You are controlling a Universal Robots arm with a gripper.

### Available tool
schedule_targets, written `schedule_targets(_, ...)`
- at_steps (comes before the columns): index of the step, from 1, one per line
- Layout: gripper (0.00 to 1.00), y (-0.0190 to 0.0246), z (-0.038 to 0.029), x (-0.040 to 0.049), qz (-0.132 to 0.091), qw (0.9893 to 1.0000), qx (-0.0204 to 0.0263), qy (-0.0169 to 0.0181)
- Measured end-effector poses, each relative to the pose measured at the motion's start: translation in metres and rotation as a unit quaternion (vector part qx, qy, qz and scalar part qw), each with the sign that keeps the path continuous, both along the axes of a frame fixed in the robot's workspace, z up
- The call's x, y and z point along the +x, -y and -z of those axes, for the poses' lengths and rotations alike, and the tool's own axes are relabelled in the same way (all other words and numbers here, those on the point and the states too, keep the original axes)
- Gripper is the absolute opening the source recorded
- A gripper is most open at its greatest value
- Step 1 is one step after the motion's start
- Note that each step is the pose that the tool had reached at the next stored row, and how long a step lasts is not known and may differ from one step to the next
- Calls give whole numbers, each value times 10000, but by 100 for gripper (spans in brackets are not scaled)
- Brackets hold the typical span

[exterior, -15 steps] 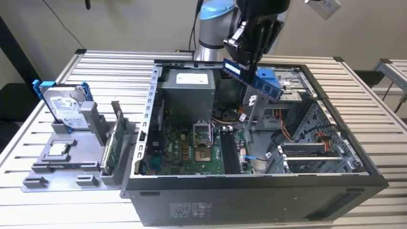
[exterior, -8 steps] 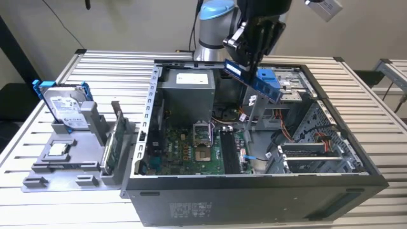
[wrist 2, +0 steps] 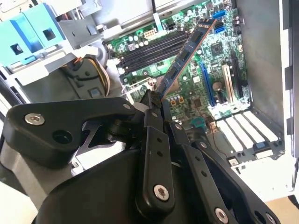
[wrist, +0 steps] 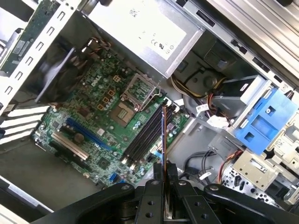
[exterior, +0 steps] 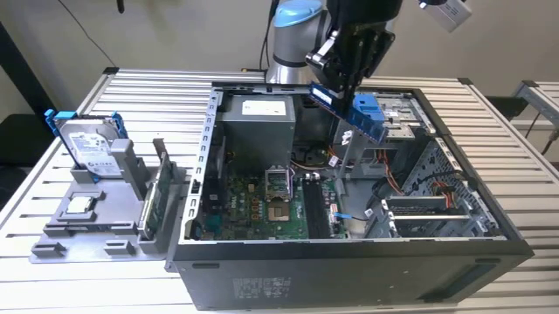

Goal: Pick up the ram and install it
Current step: 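Insert the ram into the slot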

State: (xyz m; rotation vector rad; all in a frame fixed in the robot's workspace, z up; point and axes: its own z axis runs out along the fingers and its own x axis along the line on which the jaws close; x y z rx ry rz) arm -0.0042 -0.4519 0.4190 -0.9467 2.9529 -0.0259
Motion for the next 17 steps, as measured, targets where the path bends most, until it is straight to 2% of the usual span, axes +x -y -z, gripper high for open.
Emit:
schedule_targets(6, 14, 3, 1, 3, 165, 9999, -1, 0)
schedule_targets(13, 14, 3, 2, 4, 193, 9998, -1, 0)
schedule_targets(17, 14, 3, 21, 5, 446, 9990, -1, 0)
